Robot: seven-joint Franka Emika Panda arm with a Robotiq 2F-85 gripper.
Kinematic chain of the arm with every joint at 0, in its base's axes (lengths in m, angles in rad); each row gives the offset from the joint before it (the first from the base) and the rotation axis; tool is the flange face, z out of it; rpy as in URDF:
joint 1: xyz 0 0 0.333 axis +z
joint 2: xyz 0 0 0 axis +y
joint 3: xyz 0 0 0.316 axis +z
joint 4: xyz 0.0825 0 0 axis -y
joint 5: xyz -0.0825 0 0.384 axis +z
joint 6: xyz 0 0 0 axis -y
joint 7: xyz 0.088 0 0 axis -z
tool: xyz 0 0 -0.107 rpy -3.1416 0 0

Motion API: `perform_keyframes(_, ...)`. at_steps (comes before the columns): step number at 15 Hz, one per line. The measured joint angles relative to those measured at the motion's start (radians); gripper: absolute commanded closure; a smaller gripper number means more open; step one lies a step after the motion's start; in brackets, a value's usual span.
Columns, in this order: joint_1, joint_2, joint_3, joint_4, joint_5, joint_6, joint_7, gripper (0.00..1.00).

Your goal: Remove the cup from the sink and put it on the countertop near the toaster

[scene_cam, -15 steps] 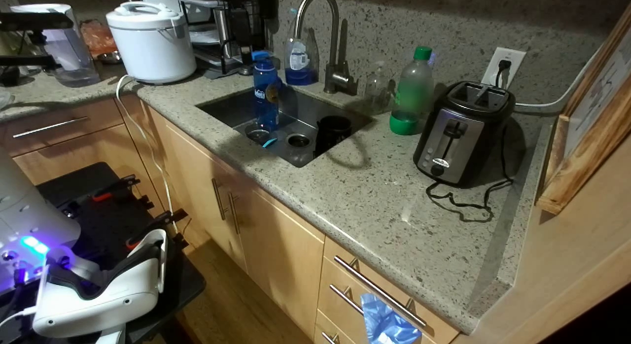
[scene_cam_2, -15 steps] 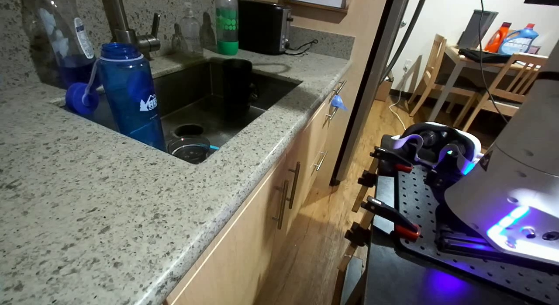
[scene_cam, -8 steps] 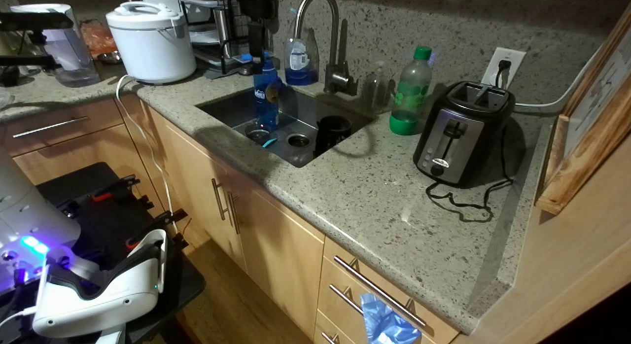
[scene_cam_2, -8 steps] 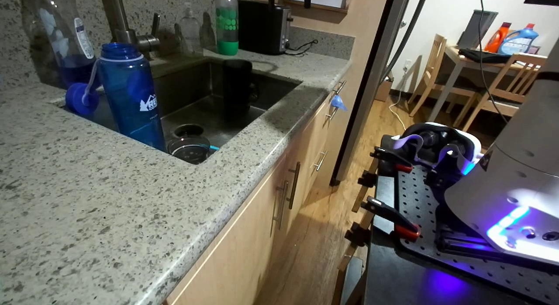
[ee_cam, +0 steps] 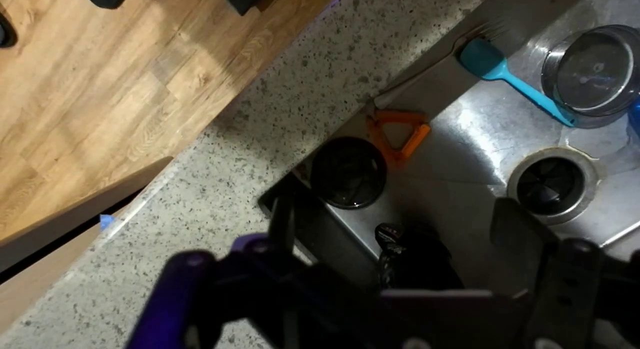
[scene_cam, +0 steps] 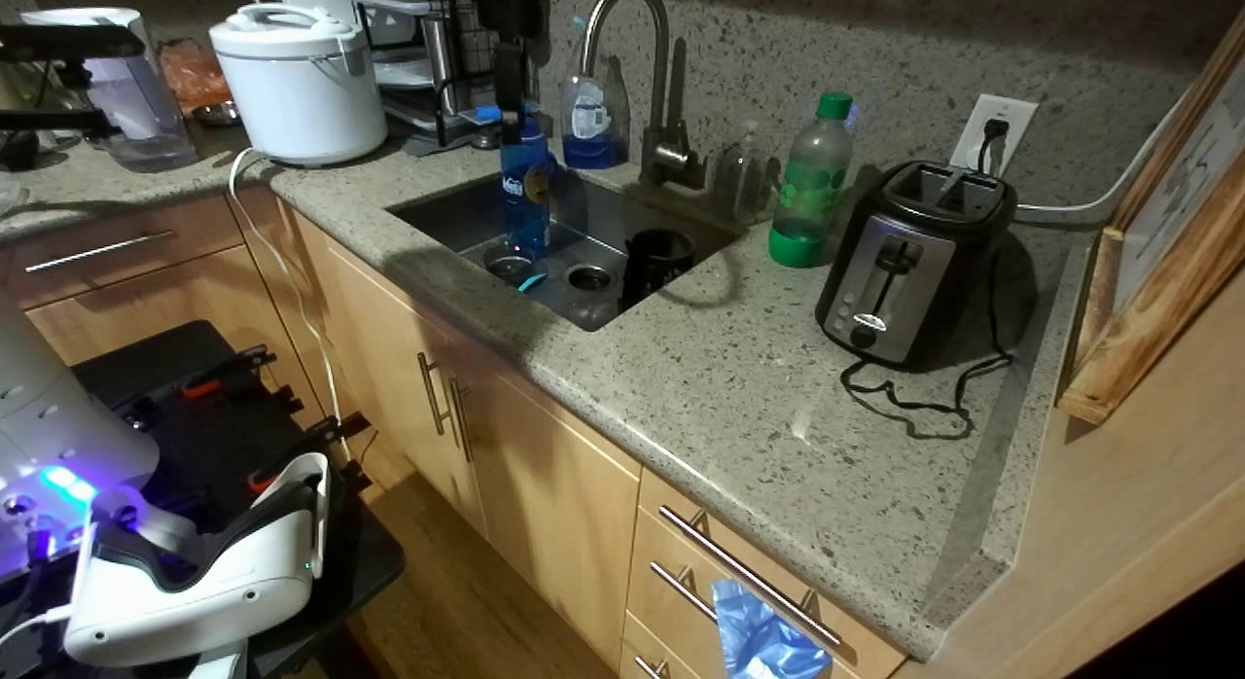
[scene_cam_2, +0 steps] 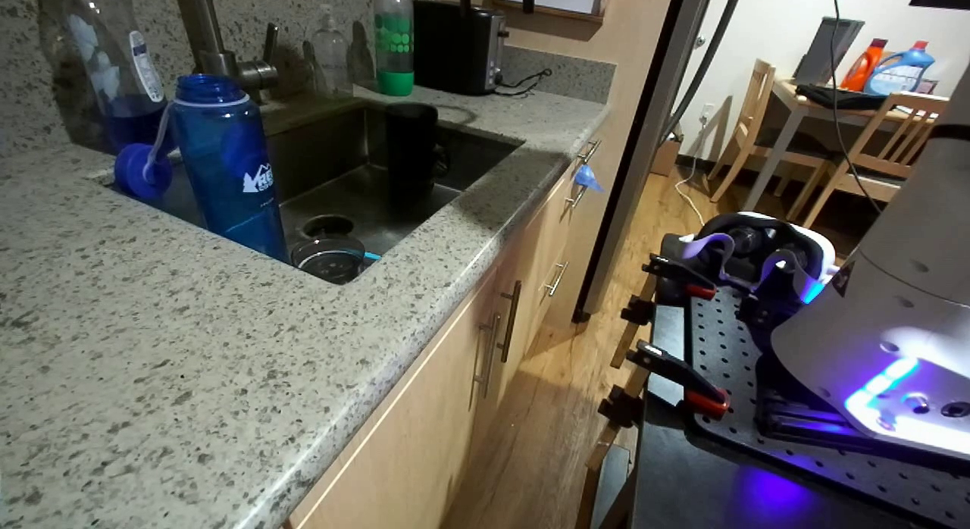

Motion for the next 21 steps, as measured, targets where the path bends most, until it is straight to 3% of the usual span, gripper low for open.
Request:
perform_keyframes(3, 0.0, 0.063, -0.019, 0.071, 0.017, -0.027, 0.009, 0.0)
perform_keyframes(15, 0.022, 0.592, -0.076, 0.692, 0.091, -0.291, 0.201, 0.0)
perform_keyframes(21, -0.019, 0.722, -0.108, 0.905, 0.15, -0.327, 0.236, 0.0)
